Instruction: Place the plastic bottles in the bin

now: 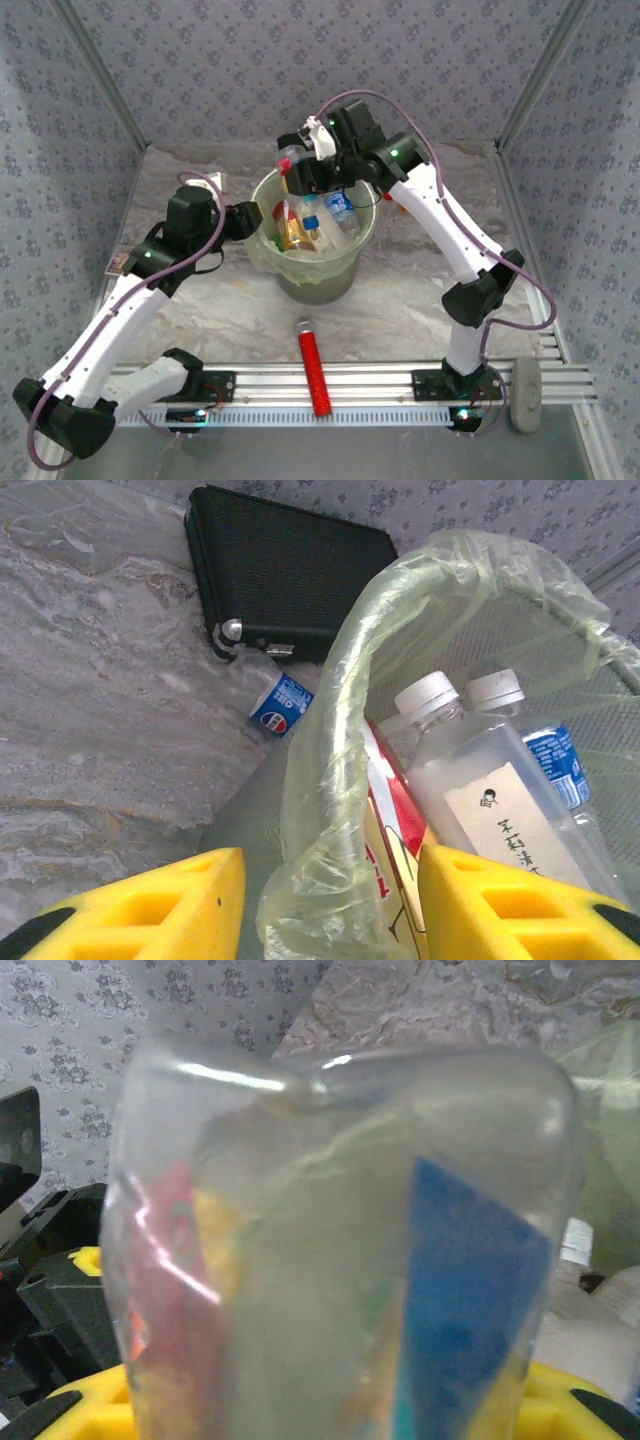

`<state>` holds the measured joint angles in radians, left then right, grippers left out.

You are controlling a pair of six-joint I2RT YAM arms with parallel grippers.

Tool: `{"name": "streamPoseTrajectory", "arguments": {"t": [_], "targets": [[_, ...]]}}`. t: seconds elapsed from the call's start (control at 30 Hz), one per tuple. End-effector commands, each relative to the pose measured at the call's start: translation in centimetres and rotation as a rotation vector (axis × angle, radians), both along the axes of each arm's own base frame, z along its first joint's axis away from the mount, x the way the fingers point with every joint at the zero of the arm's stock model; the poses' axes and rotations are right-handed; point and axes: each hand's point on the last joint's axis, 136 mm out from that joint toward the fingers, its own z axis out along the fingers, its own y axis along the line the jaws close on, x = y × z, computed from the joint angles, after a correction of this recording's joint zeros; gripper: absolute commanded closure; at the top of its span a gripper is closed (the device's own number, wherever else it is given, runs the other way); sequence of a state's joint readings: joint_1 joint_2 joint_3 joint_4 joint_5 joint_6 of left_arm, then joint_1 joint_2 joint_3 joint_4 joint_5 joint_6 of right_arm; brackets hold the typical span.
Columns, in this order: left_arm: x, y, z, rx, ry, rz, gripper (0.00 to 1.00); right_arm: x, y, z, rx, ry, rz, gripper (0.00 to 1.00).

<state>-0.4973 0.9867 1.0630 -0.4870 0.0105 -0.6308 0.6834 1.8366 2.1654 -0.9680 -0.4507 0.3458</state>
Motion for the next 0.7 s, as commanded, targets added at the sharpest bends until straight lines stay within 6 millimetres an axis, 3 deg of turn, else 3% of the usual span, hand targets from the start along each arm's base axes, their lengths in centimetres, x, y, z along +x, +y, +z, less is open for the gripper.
{"name": "streamPoseTrajectory", "arguments": {"t": [0.0,0.33,0.53,0.67], "targets": [[0.4,-0.3,0.5,-0.03,-0.023,0.003,0.54,-0.9,0.7,-0.6,0.009,0.058,0.009,0.59],[0.8,-0.6,0.4,-0.028,-0.019,-0.001,0.6,-2.4,1.3,-3.8,-0.028,0.138,0.027,0.51],[0.8,-0.4,0.5,-0.015,-0.018,0.0,0.61,-3.0,0.4,-3.7,-0.06,0.133,0.025,0.32],[0.8,-0.4,0.6,-0.013,-0.02,0.004,0.61,-2.8,-1.0,-3.0,-0.067,0.117,-0.007,0.29]]}}
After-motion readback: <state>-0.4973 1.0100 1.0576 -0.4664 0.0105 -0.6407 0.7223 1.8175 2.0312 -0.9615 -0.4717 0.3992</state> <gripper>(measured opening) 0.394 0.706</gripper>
